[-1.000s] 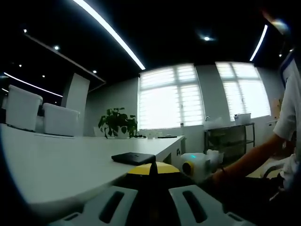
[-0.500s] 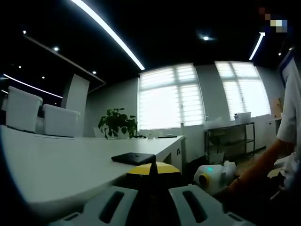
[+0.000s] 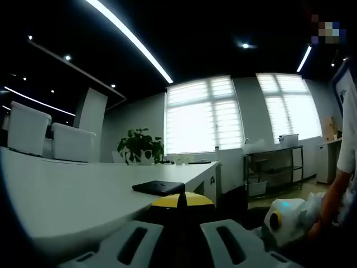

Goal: Clamp the fixed fixture on the desktop, loosen the retaining clip, secure it to the edge of the desk, and tighten the retaining clip.

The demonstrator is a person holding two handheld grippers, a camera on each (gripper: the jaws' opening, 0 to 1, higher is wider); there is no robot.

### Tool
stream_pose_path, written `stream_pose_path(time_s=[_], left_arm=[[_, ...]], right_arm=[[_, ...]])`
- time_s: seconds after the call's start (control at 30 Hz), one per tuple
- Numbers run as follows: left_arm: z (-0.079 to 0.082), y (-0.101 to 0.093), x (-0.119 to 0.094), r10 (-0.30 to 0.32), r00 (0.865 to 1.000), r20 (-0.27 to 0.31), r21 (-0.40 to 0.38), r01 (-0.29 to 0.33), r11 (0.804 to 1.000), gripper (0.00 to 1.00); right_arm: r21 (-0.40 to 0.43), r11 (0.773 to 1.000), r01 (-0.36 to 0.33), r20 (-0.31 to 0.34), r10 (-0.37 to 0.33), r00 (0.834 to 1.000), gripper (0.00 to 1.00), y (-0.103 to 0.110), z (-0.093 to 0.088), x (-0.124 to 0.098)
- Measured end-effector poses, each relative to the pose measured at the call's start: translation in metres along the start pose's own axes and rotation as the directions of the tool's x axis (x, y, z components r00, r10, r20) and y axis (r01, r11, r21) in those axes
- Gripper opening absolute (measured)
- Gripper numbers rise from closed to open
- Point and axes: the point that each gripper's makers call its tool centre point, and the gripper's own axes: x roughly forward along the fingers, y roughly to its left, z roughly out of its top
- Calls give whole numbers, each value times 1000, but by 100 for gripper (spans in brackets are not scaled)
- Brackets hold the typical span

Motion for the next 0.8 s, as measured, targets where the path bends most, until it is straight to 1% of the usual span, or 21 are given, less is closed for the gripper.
stream_pose_path(time_s=[0.07, 0.17, 0.2, 0.23, 0.27, 0.4, 0.53, 0.6, 0.67, 0.7, 0.8], left_arm=[[0, 1, 0, -1, 1000, 0, 1, 1, 1000, 3], [0, 2, 1, -2, 1000, 1, 2, 1, 1000, 3], [0, 3, 1, -2, 1000, 0, 2, 2, 1000, 3], [0, 3, 1, -2, 1000, 0, 1, 2, 1000, 3], [0, 4, 1, -1, 1000, 0, 1, 1, 1000, 3], [0, 4, 1, -3, 1000, 0, -1, 3, 1000, 3], [-1, 5, 1, -4, 1000, 1, 0, 4, 1000, 3], [-1, 5, 1, -5, 1000, -1, -1, 5, 1000, 3], [-1, 5, 1, -5, 1000, -2, -1, 5, 1000, 3], [-1, 5, 1, -6, 1000, -2, -1, 6, 1000, 3], [0, 5, 1, -5, 1000, -5, 3, 5, 1000, 3]], right_arm=[[14, 999, 29, 13, -29, 1000, 41, -6, 3, 4], [8, 999, 47, 15, -47, 999, 41, -10, 4, 13], [8, 999, 52, 17, -53, 998, 41, -13, 5, 18], [26, 999, 48, 34, -49, 998, 41, -14, 8, 26], [30, 998, 48, 39, -49, 998, 41, -14, 10, 29], [-23, 998, 52, 44, -51, 998, 41, -14, 14, 46], [-42, 998, 49, 27, -48, 998, 34, -15, 12, 59], [-53, 998, 30, 6, -30, 1000, 28, -12, 9, 62], [-49, 998, 32, 5, -31, 999, 28, -11, 10, 62], [-60, 998, 30, 3, -30, 1000, 28, -12, 9, 61], [-59, 998, -5, 9, 6, 1000, 28, -12, 10, 61]])
